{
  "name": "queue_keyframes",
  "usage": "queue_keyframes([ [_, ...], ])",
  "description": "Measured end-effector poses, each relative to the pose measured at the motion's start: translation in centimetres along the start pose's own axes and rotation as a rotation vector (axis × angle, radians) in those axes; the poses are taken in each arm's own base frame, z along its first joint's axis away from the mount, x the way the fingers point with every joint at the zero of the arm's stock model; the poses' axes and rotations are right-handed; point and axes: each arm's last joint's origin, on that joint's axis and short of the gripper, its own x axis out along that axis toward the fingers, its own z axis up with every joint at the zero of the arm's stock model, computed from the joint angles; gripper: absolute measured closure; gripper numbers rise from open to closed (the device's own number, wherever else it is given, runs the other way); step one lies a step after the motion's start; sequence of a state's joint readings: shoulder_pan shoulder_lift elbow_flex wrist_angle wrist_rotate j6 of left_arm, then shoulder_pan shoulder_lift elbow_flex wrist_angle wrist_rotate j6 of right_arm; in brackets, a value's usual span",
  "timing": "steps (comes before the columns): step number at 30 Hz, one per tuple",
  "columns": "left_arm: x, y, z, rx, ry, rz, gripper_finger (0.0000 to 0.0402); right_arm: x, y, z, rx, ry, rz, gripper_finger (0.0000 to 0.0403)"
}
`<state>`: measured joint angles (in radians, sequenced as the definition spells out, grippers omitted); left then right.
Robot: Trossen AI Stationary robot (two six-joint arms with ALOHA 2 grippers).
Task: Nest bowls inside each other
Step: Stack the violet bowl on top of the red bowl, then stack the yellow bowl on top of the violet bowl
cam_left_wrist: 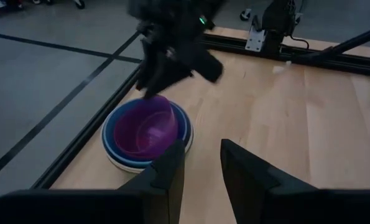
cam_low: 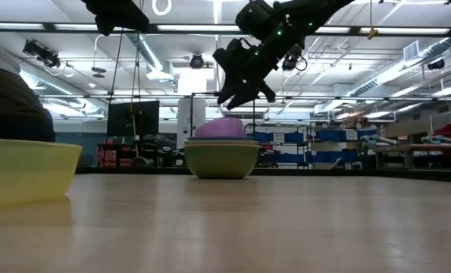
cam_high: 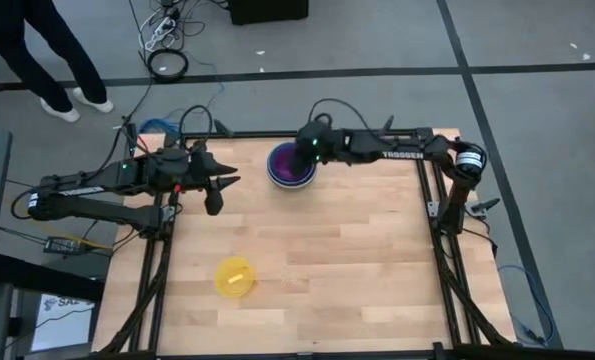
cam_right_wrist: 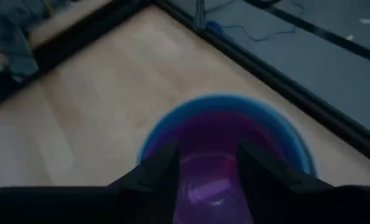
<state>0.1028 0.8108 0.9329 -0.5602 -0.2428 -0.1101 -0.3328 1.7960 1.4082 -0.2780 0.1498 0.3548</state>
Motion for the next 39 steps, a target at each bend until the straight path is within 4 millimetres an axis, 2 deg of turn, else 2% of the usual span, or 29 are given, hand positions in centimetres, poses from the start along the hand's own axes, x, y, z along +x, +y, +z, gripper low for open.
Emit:
queue_keyframes([
  [4, 0.0, 0.0, 0.0, -0.003, -0.001, 0.000, 0.0289, 0.8, 1.7, -1.9, -0.065, 0.035, -0.103, 0.0259],
  [6, 0.0, 0.0, 0.0, -0.010, 0.001, 0.000, 0.0289, 1.3, 2.1, -3.0, -0.094, 0.081, -0.131, 0.0262],
  [10, 0.0, 0.0, -0.1, -0.020, 0.014, 0.002, 0.0289, 2.1, 2.6, -3.9, -0.115, 0.103, -0.159, 0.0268],
  [16, 0.0, 0.0, -0.2, -0.019, 0.020, 0.003, 0.0289, 1.8, 2.4, -3.4, -0.104, 0.070, -0.173, 0.0275],
  [22, 0.0, 0.0, -0.3, -0.018, 0.034, 0.004, 0.0289, 0.2, 1.9, -1.9, -0.108, 0.019, -0.165, 0.0277],
  [24, 0.0, 0.1, -0.8, -0.030, 0.081, 0.011, 0.0289, -1.1, 1.8, -1.3, -0.119, 0.010, -0.172, 0.0278],
  [27, -0.2, 0.1, -2.0, -0.044, 0.207, -0.020, 0.0289, -4.2, 1.4, -0.3, -0.150, -0.019, -0.229, 0.0280],
  [30, -0.4, -0.3, -3.3, -0.057, 0.367, -0.150, 0.0289, -8.4, 1.2, 0.4, -0.182, -0.051, -0.295, 0.0281],
  [34, 0.1, -1.9, -5.7, -0.045, 0.533, -0.295, 0.0289, -15.1, 0.9, 0.8, -0.180, -0.118, -0.339, 0.0281],
  [39, 1.8, -3.8, -9.1, -0.129, 0.721, -0.252, 0.0289, -21.8, 0.3, 0.3, -0.097, -0.200, -0.305, 0.0282],
])
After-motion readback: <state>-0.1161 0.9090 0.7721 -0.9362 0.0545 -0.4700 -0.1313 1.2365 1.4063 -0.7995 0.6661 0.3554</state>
